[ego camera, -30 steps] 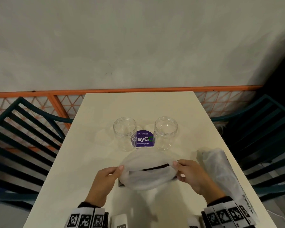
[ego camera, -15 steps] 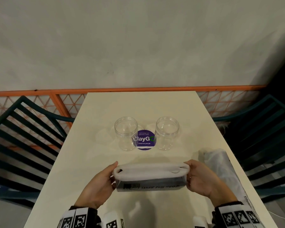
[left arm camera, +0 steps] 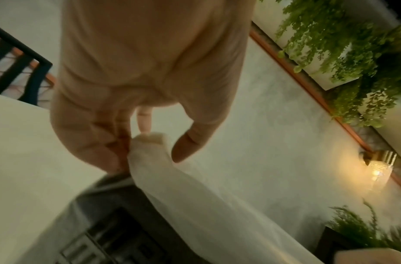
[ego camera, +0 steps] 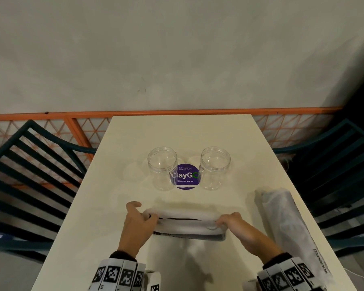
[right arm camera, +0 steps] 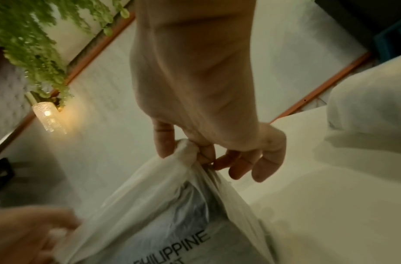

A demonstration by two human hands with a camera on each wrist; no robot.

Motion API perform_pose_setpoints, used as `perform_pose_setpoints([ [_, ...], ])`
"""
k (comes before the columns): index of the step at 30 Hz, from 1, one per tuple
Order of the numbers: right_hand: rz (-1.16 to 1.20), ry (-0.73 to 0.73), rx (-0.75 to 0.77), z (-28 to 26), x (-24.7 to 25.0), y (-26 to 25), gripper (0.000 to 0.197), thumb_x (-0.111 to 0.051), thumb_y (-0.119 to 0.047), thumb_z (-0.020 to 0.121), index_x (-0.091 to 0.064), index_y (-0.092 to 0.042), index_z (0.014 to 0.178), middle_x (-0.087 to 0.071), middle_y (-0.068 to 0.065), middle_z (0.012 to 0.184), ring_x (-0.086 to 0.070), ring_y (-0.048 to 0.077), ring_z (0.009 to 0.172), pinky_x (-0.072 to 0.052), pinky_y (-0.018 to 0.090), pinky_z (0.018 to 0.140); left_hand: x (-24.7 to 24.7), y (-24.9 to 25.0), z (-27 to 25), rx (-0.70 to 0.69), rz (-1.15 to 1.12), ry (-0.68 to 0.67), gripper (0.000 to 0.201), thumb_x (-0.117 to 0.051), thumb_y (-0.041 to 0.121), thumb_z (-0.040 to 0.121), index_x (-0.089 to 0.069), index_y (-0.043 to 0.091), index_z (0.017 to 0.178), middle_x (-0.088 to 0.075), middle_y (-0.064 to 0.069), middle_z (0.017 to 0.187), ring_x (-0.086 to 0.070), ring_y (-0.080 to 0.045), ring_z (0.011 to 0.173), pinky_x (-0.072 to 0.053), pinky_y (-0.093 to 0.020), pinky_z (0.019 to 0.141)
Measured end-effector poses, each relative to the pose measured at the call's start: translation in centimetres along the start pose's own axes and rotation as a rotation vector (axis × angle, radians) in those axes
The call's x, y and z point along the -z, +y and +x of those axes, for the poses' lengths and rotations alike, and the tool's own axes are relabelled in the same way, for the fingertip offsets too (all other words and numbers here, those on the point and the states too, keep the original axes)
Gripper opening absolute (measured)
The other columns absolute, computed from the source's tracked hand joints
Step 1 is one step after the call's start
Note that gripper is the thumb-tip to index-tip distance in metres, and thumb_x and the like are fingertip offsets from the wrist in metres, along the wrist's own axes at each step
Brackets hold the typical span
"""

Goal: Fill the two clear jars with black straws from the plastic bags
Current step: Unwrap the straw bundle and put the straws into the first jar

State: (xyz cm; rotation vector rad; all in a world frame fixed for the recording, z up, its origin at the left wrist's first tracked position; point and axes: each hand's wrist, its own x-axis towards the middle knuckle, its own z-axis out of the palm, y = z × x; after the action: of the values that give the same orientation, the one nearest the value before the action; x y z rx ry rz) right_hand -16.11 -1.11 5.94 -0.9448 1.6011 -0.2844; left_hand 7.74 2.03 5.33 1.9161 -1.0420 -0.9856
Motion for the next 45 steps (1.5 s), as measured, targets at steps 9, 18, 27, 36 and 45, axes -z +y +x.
perform_pose_setpoints([
  [9, -0.690, 0.289, 0.053, 2.8, 0.7, -0.5, 0.040, -0.026, -0.032, 0.091, -0.053, -0.020, 0.117, -0.044, 0.008, 0.123, -0.033, 0.024, 0.104, -0.030, 0.040, 0.096, 1.1, 0.3, -0.1, -0.273, 0.204, -0.177, 0.033, -0.055, -0.002, 0.079, -0.048, 0.028, 0.068, -0.041, 0.003, 0.099, -0.052, -0.018, 0.066, -0.044, -0.014, 0.055],
  [18, -0.675, 0.472, 0.427, 1.9, 1.7, -1.1, 0.024, -0.064, -0.024, 0.079, -0.044, -0.018, 0.090, -0.039, 0.000, 0.096, -0.040, 0.023, 0.088, -0.037, 0.032, 0.082, 1.1, -0.7, 0.2, -0.285, 0.451, -0.222, 0.045, -0.055, 0.003, 0.082, -0.058, 0.025, 0.121, -0.041, -0.002, 0.099, -0.046, -0.009, 0.079, -0.035, -0.003, 0.068],
  [27, -0.985, 0.173, 0.841, 1.3, -2.8, -3.0, 0.028, -0.042, -0.017, 0.094, -0.065, -0.016, 0.110, -0.061, 0.006, 0.109, -0.057, 0.023, 0.102, -0.047, 0.033, 0.085, -0.2, 0.0, -0.4, -0.462, 0.438, -0.145, 0.036, -0.047, -0.003, 0.084, -0.072, 0.024, 0.091, -0.049, 0.007, 0.101, -0.053, -0.013, 0.083, -0.038, -0.007, 0.067],
  [36, -1.234, 0.204, 0.711, 0.3, -3.9, -2.4, 0.084, -0.066, -0.025, 0.081, -0.014, -0.020, 0.147, -0.034, 0.009, 0.139, -0.037, 0.026, 0.125, -0.038, 0.036, 0.102, -1.1, -0.7, -0.7, -0.375, 0.464, 0.062, 0.034, -0.069, -0.002, 0.066, -0.073, 0.019, 0.092, -0.058, -0.006, 0.102, -0.055, -0.022, 0.066, -0.050, -0.028, 0.050],
  [45, -0.980, 0.139, 0.681, 0.6, -2.5, -1.8, 0.079, -0.070, -0.031, 0.076, -0.027, -0.025, 0.141, -0.033, 0.002, 0.136, -0.033, 0.021, 0.126, -0.043, 0.032, 0.101, 0.7, 0.3, -0.9, -0.310, 0.271, -0.237, 0.046, -0.043, -0.007, 0.087, -0.064, 0.024, 0.114, -0.046, -0.002, 0.109, -0.051, -0.010, 0.089, -0.055, -0.017, 0.073],
])
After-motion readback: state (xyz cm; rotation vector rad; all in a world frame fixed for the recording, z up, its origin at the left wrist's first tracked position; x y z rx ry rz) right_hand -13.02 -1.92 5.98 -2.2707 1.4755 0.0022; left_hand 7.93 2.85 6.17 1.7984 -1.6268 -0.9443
